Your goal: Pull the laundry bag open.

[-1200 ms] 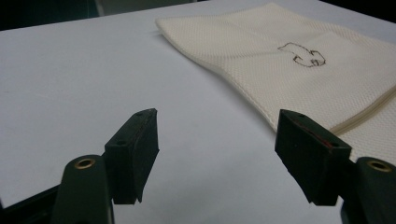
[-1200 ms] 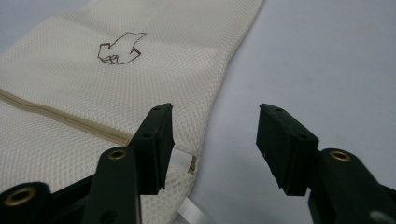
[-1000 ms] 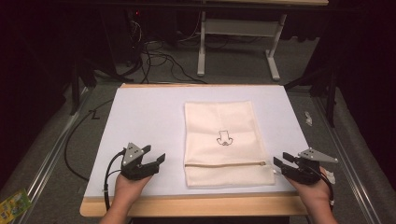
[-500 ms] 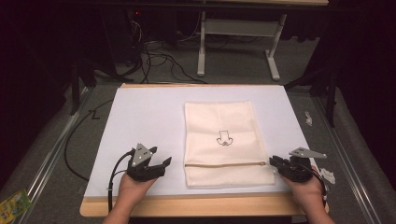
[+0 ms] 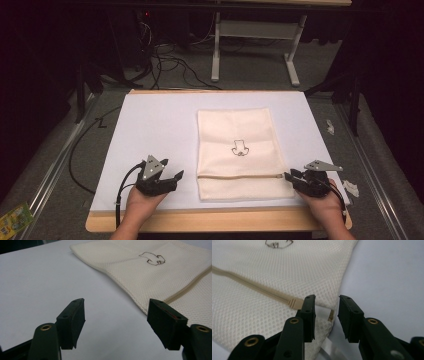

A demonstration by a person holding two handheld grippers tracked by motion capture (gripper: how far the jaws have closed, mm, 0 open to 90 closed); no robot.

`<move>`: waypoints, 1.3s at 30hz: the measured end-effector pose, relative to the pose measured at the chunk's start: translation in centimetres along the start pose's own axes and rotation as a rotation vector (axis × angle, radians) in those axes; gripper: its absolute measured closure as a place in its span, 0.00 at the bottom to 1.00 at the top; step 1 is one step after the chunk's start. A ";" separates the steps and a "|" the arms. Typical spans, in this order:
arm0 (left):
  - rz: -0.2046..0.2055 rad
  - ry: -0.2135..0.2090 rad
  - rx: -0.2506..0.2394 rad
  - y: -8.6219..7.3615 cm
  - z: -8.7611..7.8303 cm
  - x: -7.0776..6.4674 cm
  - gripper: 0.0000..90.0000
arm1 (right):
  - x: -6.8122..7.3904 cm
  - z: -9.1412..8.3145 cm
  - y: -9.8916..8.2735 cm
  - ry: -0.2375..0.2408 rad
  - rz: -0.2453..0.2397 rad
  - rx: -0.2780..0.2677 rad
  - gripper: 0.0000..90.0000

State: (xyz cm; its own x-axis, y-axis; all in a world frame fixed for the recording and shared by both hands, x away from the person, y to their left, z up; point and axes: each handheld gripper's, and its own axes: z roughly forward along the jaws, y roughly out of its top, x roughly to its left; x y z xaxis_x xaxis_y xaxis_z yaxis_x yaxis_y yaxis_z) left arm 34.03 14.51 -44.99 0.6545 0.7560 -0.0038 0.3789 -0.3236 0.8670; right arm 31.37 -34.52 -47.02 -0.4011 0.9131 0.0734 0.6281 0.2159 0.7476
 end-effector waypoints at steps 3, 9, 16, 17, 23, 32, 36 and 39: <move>-0.011 0.001 -0.003 0.0 -0.1 0.2 0.35 | -0.2 -0.1 0.2 -0.013 0.027 -0.011 0.72; -0.013 0.001 0.000 0.0 0.1 0.2 0.35 | 0.2 0.9 0.0 0.011 0.020 0.042 0.69; -0.013 -0.001 -0.007 0.2 0.0 0.0 0.34 | 1.1 0.6 0.1 0.007 -0.031 0.060 0.89; -0.012 -0.002 -0.007 0.2 -0.1 0.0 0.34 | 1.1 0.6 0.2 0.008 -0.037 0.061 0.90; -0.056 -0.038 0.003 0.4 -0.1 0.2 0.36 | 1.3 0.2 0.3 0.016 -0.052 0.045 0.92; -0.032 -0.140 -0.023 1.5 1.2 -3.3 0.30 | 1.7 -0.2 0.5 0.022 -0.080 0.020 0.93; -0.005 -0.190 -0.018 1.7 2.7 -5.7 0.29 | 1.7 -0.4 0.7 0.025 -0.092 -0.002 0.93; 0.004 -0.229 -0.010 2.1 4.1 -7.3 0.30 | 1.8 -0.7 0.8 0.034 -0.088 -0.024 0.93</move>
State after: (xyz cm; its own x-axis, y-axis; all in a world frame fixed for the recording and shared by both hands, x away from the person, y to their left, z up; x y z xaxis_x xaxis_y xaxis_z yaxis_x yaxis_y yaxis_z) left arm 32.68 5.97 -45.17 0.7878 0.6057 -0.1119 0.3700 -0.3201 0.8721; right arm 30.70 -32.99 -45.85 -0.4766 0.8786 0.0291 0.5739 0.2859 0.7674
